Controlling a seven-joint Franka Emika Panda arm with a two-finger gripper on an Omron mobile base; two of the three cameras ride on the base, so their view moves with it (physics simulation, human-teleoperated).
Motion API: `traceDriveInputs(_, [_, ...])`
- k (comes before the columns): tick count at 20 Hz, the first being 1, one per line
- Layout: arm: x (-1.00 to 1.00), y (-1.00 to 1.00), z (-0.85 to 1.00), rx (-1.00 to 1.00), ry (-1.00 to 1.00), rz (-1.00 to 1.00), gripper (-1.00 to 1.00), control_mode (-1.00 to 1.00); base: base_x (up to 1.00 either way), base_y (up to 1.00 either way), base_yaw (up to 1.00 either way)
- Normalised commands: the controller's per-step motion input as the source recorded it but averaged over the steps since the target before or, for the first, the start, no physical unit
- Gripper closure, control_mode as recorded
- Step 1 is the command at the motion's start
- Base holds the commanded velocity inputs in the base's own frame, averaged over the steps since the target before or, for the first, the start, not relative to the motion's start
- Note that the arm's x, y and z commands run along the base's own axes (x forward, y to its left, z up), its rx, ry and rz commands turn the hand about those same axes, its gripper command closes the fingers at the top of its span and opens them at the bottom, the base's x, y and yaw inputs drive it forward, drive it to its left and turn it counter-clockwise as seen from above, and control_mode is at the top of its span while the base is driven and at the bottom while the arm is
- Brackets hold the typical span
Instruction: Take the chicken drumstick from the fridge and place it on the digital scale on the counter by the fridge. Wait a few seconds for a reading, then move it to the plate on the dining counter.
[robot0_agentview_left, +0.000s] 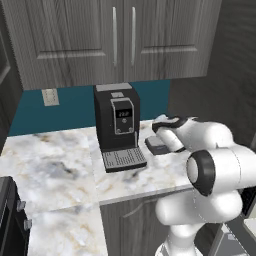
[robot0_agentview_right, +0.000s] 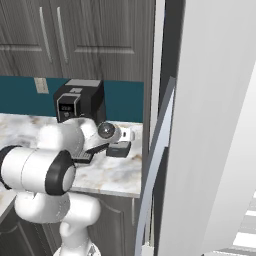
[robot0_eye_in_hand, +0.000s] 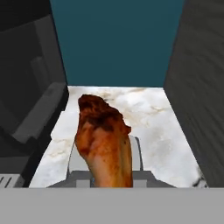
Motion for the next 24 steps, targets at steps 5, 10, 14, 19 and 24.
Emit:
traceDriveInputs(5, [-1.0, 0.0, 1.0, 0.05, -0.02, -0.1, 1.0, -1.0, 0.0, 0.0, 0.0])
traceDriveInputs(10, [-0.9, 0.0, 1.0, 0.08, 0.0, -0.09, 1.0, -1.0, 0.0, 0.0, 0.0])
traceDriveInputs(14, [-0.64, 0.0, 1.0, 0.09, 0.02, -0.09, 1.0, -1.0, 0.0, 0.0, 0.0])
traceDriveInputs(19, [-0.57, 0.0, 1.0, 0.13, 0.16, -0.04, 1.0, -1.0, 0.0, 0.0, 0.0])
traceDriveInputs(24, [-0.66, 0.05, 0.91, 0.18, 0.27, 0.0, 1.0, -1.0, 0.0, 0.0, 0.0])
